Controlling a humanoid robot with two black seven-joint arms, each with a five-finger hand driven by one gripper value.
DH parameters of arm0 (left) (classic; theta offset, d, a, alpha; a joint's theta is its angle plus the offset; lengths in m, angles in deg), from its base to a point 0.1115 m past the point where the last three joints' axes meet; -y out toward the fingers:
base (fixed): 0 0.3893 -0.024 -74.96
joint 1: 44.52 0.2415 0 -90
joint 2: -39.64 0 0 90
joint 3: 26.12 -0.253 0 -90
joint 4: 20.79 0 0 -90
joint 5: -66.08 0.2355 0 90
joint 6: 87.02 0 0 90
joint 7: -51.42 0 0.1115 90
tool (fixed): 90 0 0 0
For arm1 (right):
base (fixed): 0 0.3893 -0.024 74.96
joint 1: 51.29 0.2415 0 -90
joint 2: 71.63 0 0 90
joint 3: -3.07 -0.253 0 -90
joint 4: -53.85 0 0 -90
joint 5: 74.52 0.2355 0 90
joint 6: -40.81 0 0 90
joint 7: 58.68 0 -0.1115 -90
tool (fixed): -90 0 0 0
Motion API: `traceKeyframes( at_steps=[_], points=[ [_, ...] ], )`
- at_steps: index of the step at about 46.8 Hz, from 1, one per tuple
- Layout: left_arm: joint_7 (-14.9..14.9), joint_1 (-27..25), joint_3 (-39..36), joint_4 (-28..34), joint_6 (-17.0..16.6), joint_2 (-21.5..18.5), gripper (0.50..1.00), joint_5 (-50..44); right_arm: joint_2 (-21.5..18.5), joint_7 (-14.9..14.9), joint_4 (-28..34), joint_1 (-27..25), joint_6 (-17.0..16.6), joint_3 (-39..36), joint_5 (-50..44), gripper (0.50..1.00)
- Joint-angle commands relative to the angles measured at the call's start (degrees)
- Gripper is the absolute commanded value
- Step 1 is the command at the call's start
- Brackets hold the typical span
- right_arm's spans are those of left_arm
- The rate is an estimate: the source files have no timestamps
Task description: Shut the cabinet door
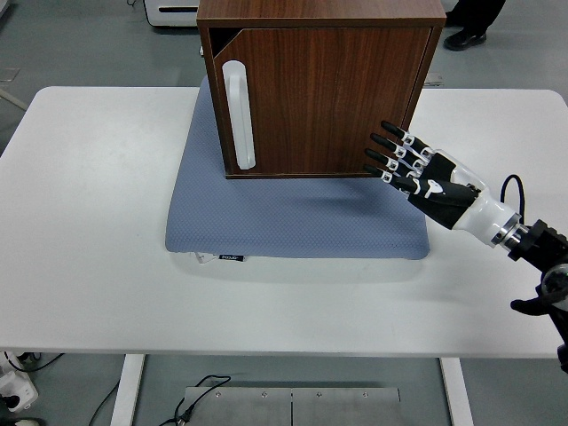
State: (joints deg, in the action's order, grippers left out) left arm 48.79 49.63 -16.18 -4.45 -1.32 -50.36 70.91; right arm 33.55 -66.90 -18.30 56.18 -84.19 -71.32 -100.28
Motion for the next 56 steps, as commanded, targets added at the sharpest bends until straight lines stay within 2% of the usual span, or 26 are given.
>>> traceKeyframes(
  at_steps=[1,9,17,27,40,56],
  points=[
    [0.0,0.0,0.0,0.0,0.0,0.0,1.0,0.0,0.7,0.0,-0.2,-1.7,0.0,-2.6,0.1,1.0],
    [0.0,0.0,0.0,0.0,0.0,0.0,1.0,0.0,0.9,0.0,-0.2,-4.8,0.0,-8.9,0.2,1.0],
    [0.0,-0.1,0.0,0.0,0.0,0.0,1.0,0.0,0.0,0.3,2.1,-5.5,0.0,-14.5,0.4,1.0],
    [0.0,-0.2,0.0,0.0,0.0,0.0,1.0,0.1,-4.9,0.5,7.6,-5.2,0.0,-21.9,0.5,1.0],
    [0.0,-0.2,0.0,0.0,0.0,0.0,1.0,0.1,-10.7,5.9,12.5,-3.4,0.0,-26.8,0.4,1.0],
    [0.0,-0.2,0.0,0.0,0.0,0.0,1.0,0.1,-14.0,7.3,16.6,-1.0,0.0,-28.3,0.4,1.0]
  ],
)
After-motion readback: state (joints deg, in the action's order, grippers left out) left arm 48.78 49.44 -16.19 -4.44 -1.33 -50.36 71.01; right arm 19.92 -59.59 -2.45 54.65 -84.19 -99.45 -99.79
